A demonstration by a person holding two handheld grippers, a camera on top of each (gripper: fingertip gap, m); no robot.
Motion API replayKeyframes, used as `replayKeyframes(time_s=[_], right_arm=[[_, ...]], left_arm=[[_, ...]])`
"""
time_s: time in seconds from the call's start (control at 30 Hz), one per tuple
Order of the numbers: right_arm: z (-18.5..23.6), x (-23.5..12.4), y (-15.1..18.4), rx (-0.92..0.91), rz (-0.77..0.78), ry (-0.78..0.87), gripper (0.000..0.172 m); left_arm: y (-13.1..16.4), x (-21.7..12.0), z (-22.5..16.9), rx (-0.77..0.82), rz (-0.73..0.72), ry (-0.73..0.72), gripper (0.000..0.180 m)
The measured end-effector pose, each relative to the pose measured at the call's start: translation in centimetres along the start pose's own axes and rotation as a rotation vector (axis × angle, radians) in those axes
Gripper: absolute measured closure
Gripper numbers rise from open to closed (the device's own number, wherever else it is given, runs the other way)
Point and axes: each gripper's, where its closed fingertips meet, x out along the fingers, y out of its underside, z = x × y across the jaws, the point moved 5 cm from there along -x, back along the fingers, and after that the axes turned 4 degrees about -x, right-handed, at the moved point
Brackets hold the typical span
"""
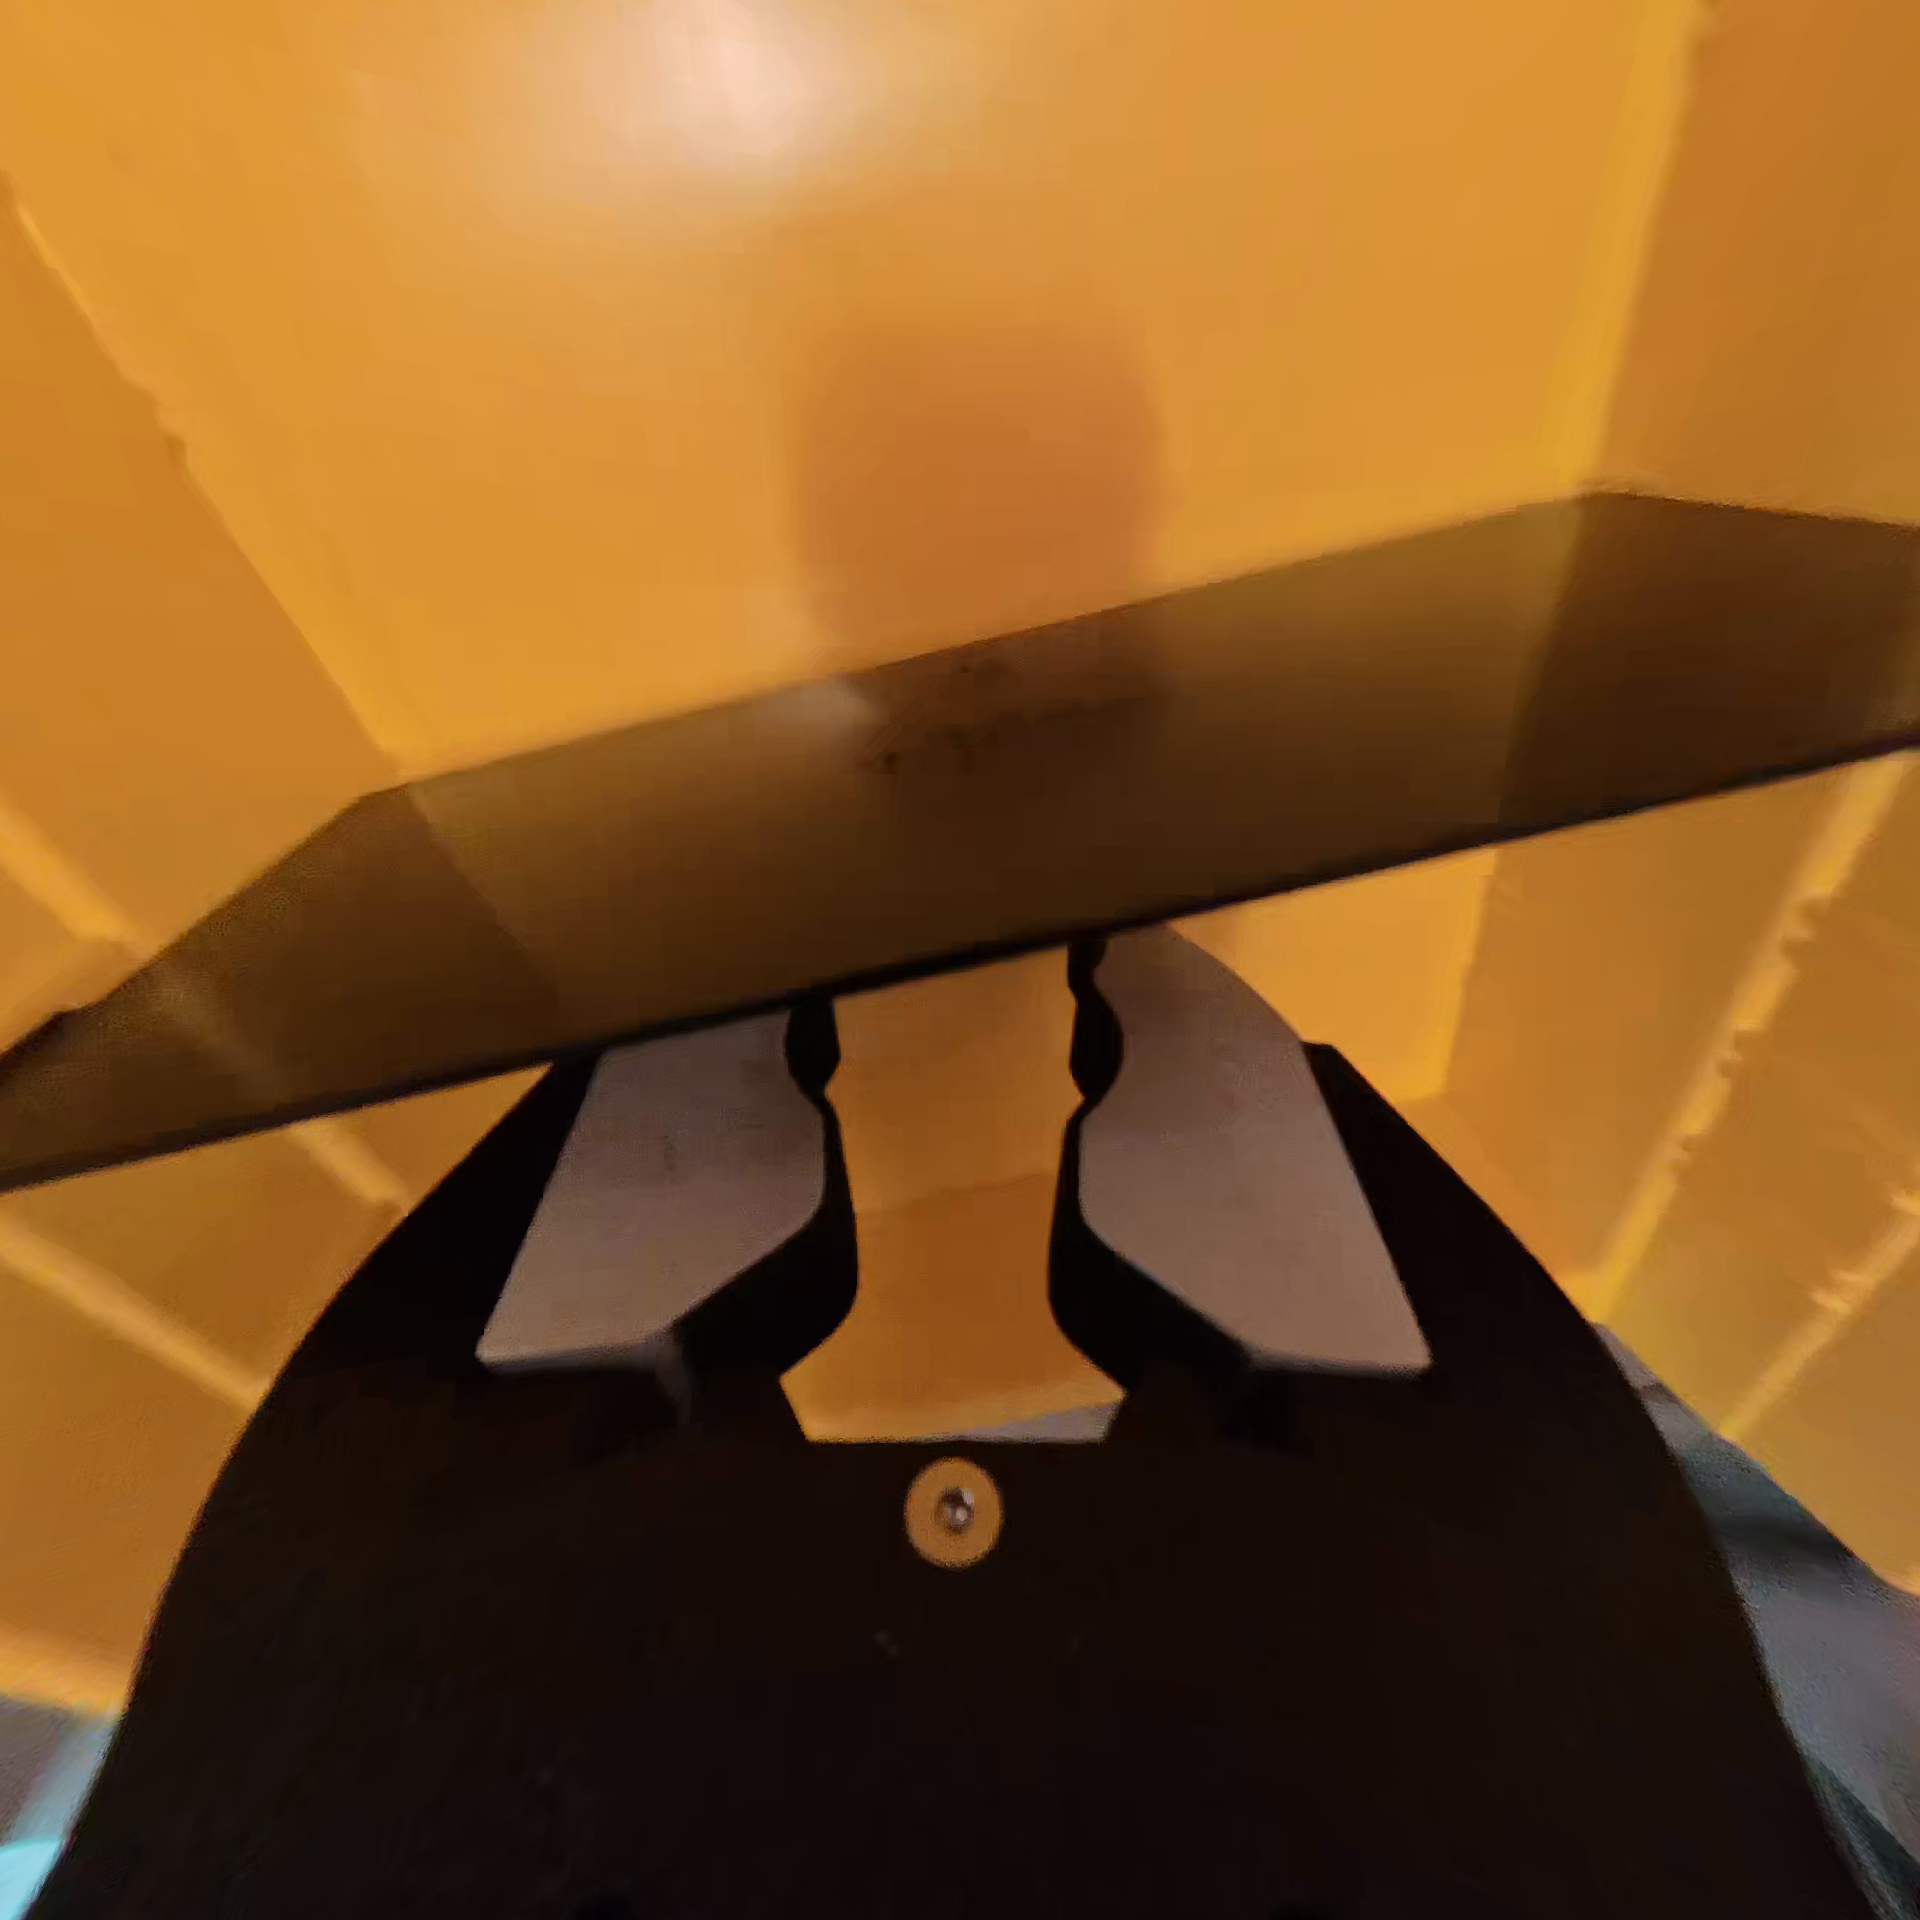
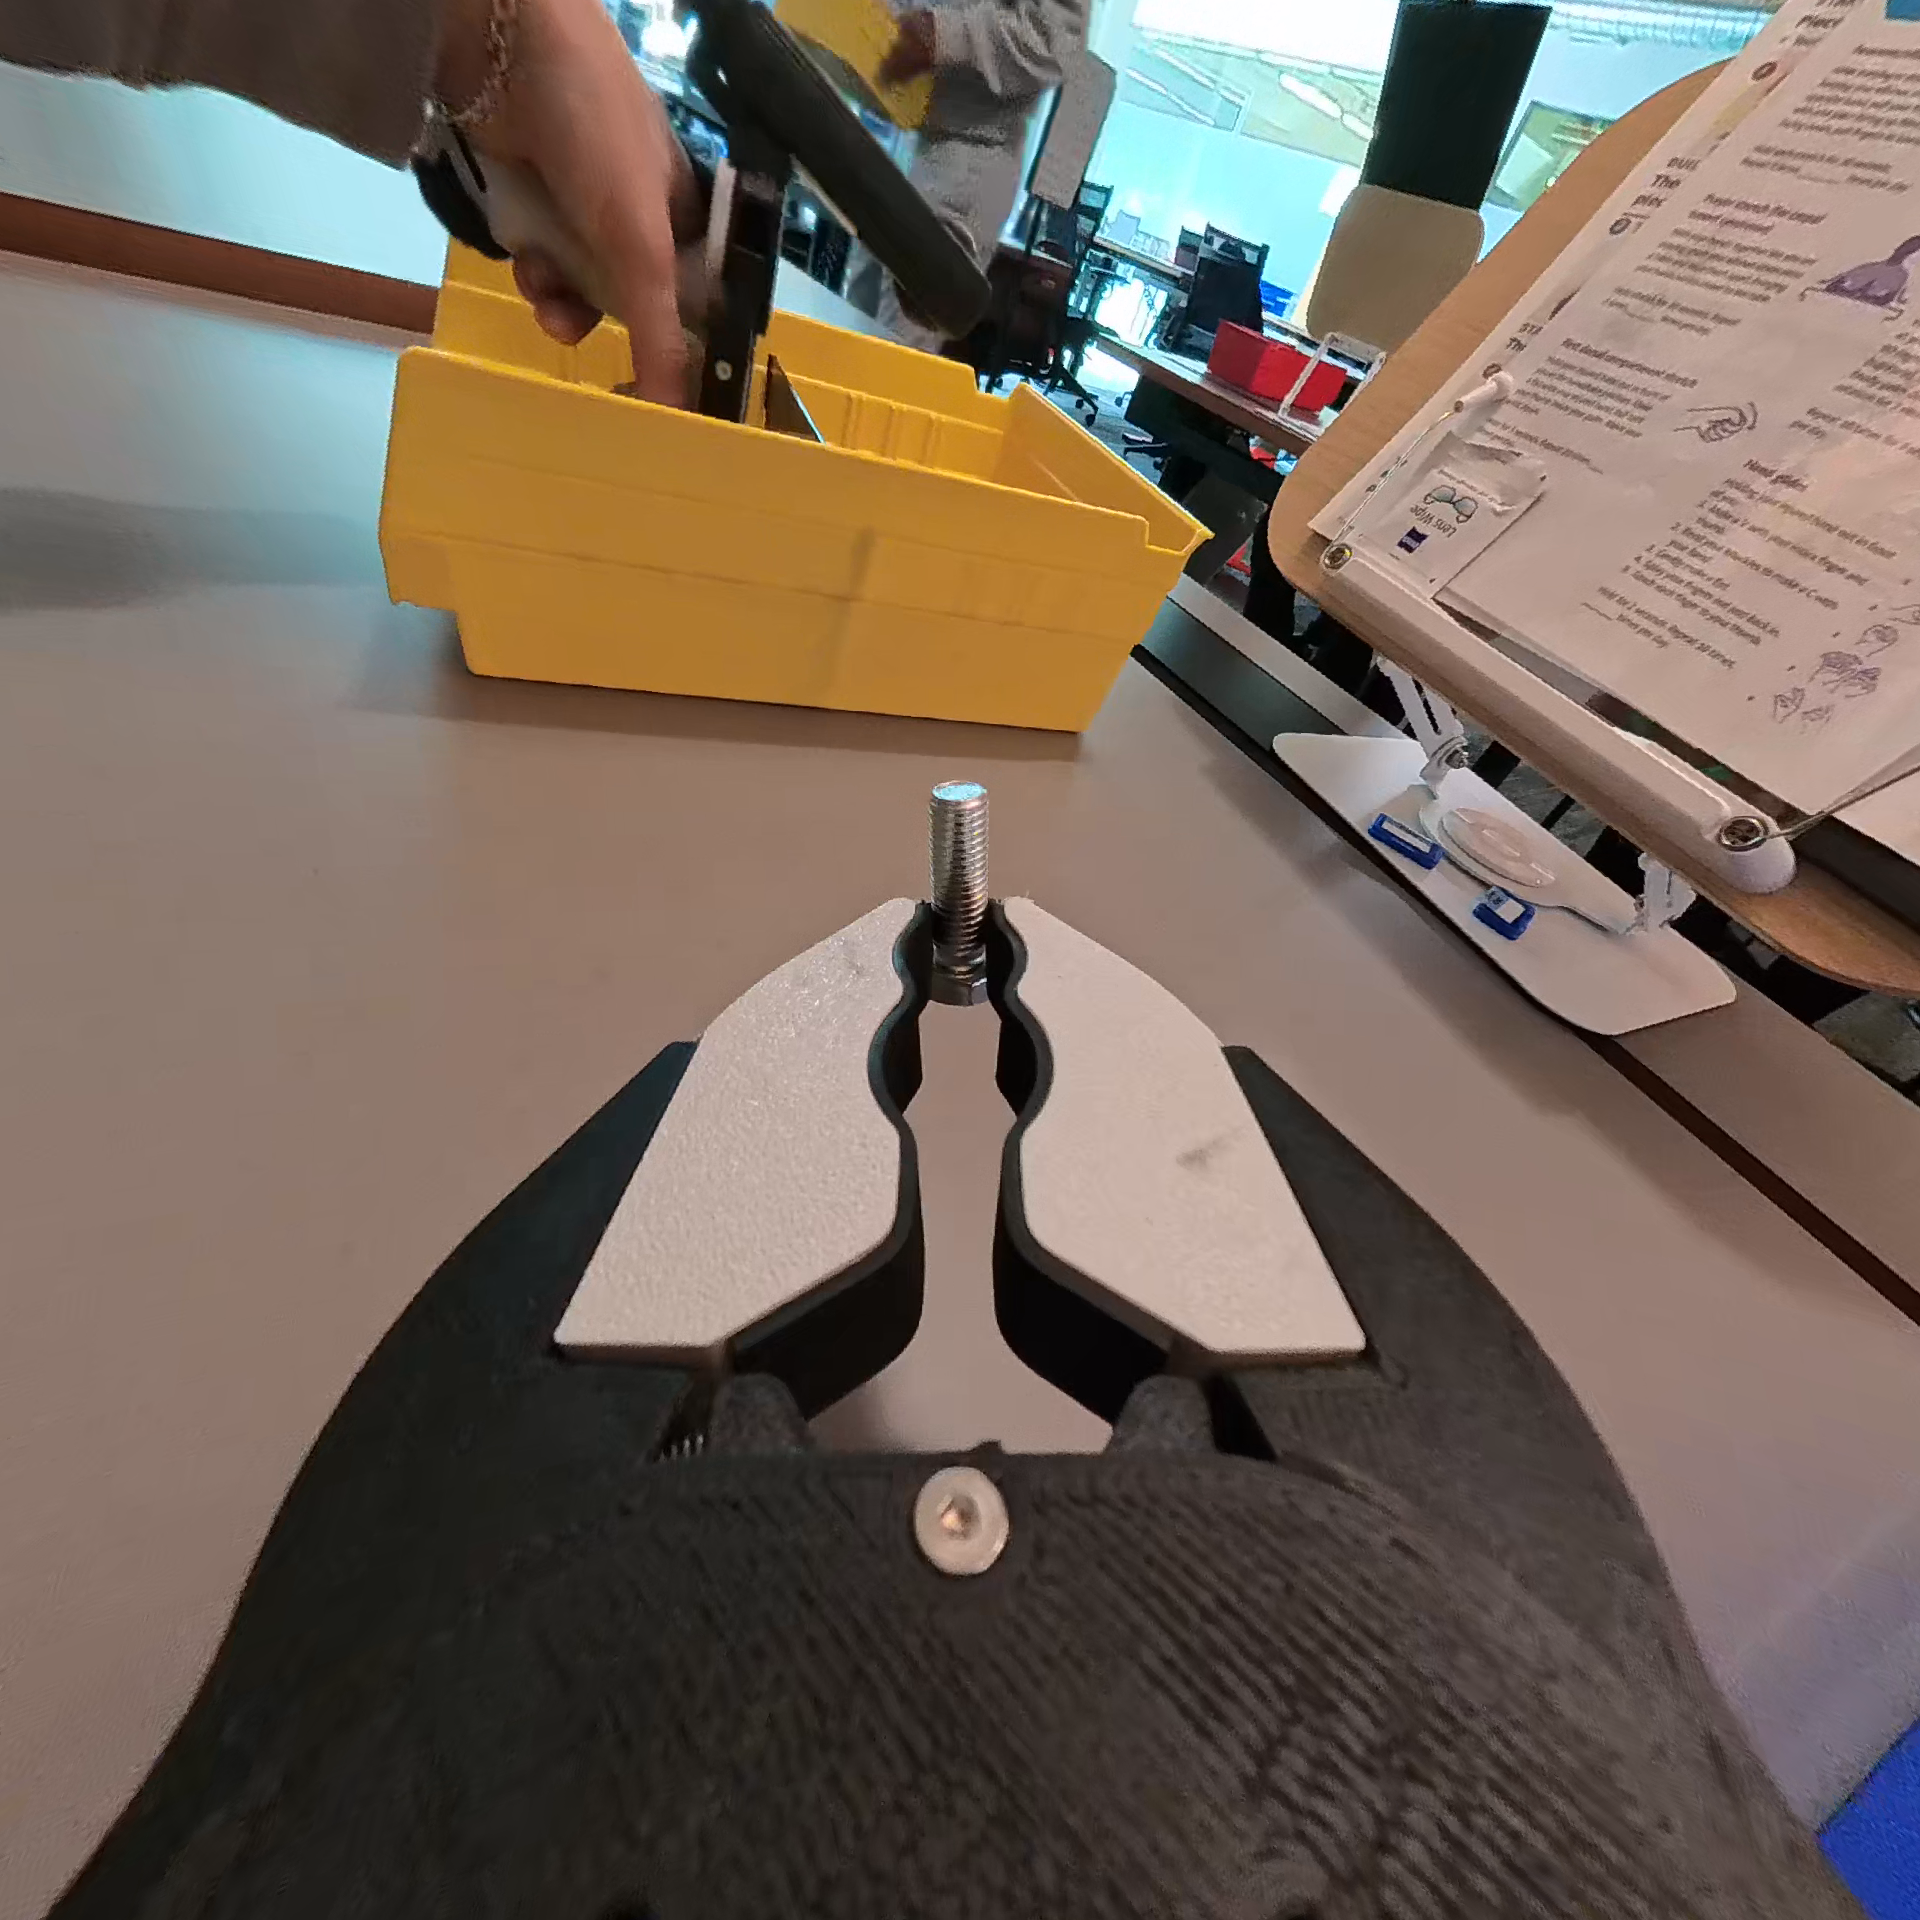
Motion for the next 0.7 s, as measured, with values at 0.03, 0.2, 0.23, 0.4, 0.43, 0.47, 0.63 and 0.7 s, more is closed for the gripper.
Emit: replayKeyframes(time_s=[0.03, 0.2, 0.23, 0.4, 0.43, 0.47, 0.63, 0.7], right_arm=[[-0.1, 0.0, 0.0, 0.003, -0.001, 0.001, 0.163], [-0.3, -0.2, 0.0, 0.008, -0.003, 0.011, 0.163], [-0.4, -0.2, 0.0, 0.008, -0.004, 0.012, 0.163], [-0.2, -0.1, 0.1, -0.008, 0.004, 0.009, 0.163], [-0.2, -0.1, 0.1, -0.014, 0.007, 0.008, 0.163], [-0.2, -0.1, 0.1, -0.017, 0.007, 0.007, 0.163], [0.0, -0.1, 0.0, -0.019, 0.005, -0.001, 0.162], [0.1, 0.0, 0.1, -0.023, 0.011, -0.002, 0.162]], left_arm=[[-0.1, -0.4, 0.2, 0.005, -0.009, -0.046, 0.141], [-1.3, -3.3, 1.0, -0.091, -0.156, -0.113, 0.141], [-1.4, -3.4, 1.4, -0.114, -0.171, -0.121, 0.14], [-0.4, -2.0, 2.1, -0.206, -0.086, -0.097, 0.143], [0.2, -1.5, 2.4, -0.213, -0.039, -0.113, 0.143], [0.7, -1.0, 2.7, -0.212, -0.002, -0.143, 0.142], [1.2, 0.4, 2.3, -0.244, 0.001, -0.079, 0.151], [1.4, 0.4, 2.3, -0.236, -0.005, -0.09, 0.157]])
